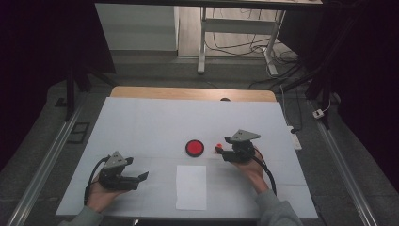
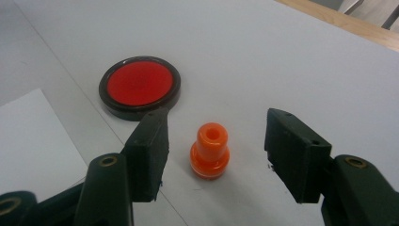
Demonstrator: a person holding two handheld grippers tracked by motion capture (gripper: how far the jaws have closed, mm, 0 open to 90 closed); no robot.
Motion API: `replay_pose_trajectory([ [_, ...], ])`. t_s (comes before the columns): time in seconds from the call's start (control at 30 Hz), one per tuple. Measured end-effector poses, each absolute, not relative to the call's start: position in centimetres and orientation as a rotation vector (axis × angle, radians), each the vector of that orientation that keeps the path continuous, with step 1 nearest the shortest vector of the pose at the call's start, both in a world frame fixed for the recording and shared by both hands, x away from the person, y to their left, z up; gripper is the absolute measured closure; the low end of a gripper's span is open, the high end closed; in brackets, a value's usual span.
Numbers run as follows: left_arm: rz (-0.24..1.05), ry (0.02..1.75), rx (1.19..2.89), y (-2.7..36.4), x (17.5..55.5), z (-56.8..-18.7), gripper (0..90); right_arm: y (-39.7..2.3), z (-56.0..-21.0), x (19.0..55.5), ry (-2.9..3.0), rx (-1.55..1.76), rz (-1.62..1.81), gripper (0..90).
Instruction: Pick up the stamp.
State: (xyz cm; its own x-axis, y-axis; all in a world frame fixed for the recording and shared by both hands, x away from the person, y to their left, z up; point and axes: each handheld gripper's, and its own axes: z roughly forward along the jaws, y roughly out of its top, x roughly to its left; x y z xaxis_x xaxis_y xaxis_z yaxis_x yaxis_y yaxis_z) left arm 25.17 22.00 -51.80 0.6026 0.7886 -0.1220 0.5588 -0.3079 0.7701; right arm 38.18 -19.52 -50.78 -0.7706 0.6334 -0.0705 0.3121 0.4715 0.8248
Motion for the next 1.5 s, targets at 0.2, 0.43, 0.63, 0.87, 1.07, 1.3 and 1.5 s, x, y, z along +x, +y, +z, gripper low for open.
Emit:
replay_pose_trajectory([
  [0.2,0.354,1.065,2.007,22.1,25.3,-51.8,15.0,-19.2,-51.0,38.2,2.364,0.788,1.186,42.9],
  [0.43,0.355,1.069,2.008,22.1,25.3,-51.9,15.0,-19.0,-51.4,38.5,2.37,0.804,1.169,49.7],
  [0.63,0.354,1.069,2.009,22.1,25.3,-51.9,15.1,-18.8,-51.6,38.6,2.383,0.804,1.161,56.5],
  [0.87,0.357,1.07,2.01,22.1,25.3,-51.9,15.0,-18.5,-51.8,38.7,2.38,0.801,1.16,60.1],
  [1.07,0.356,1.071,2.012,22.2,25.3,-51.9,15.1,-18.4,-51.8,38.8,2.382,0.803,1.141,64.5],
  [1.3,0.356,1.071,2.012,22.2,25.3,-51.9,15.1,-18.4,-52.2,39.0,2.402,0.81,1.126,68.2],
  [1.5,0.358,1.071,2.011,22.3,25.2,-51.9,15.1,-18.3,-52.2,39.0,2.404,0.803,1.138,71.5],
])
